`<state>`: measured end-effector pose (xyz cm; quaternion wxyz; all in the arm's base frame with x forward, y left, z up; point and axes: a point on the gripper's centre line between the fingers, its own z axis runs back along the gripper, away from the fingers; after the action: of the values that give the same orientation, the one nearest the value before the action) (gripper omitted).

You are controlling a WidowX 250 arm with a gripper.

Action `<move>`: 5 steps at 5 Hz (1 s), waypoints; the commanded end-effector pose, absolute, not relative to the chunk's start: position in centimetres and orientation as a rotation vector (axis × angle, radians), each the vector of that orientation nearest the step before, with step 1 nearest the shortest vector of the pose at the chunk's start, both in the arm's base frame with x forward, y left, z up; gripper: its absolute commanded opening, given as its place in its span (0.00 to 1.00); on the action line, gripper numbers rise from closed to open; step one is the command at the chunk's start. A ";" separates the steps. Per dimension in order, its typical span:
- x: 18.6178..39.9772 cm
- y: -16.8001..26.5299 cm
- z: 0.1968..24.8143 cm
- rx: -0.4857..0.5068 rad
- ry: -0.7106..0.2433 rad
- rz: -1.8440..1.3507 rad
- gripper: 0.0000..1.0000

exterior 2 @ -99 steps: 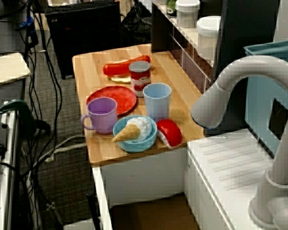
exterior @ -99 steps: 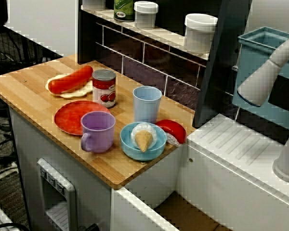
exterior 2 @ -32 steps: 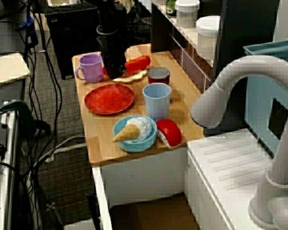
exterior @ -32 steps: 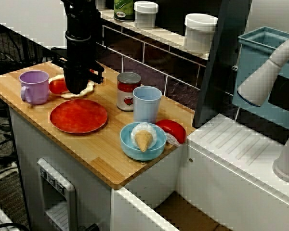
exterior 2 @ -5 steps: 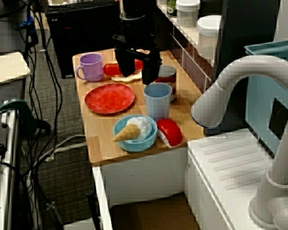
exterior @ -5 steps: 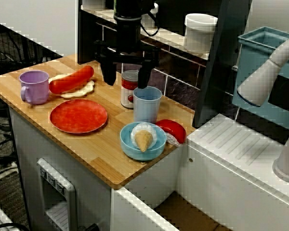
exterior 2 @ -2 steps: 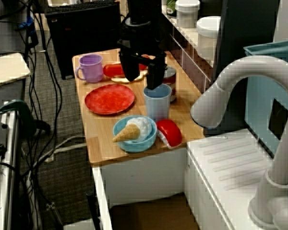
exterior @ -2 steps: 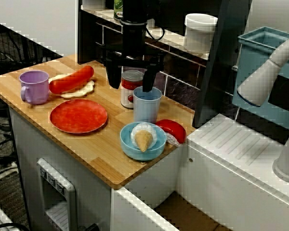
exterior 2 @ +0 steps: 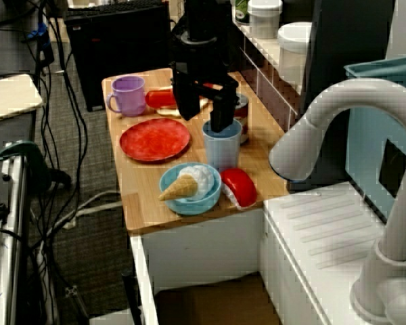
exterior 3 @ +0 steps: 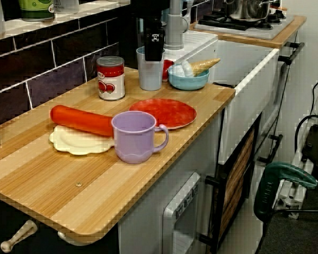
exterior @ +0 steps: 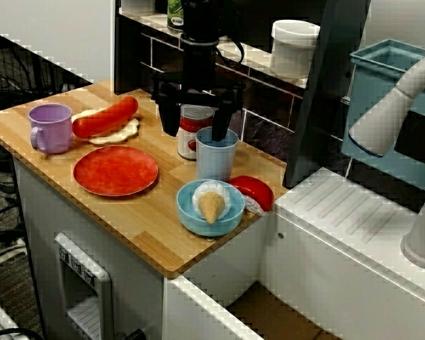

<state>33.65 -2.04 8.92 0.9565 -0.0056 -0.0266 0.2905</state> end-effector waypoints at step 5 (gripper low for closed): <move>33.3 -1.6 7.9 0.005 -0.080 0.580 0.00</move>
<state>33.60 -1.98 6.95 0.9568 0.0042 -0.0280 0.2894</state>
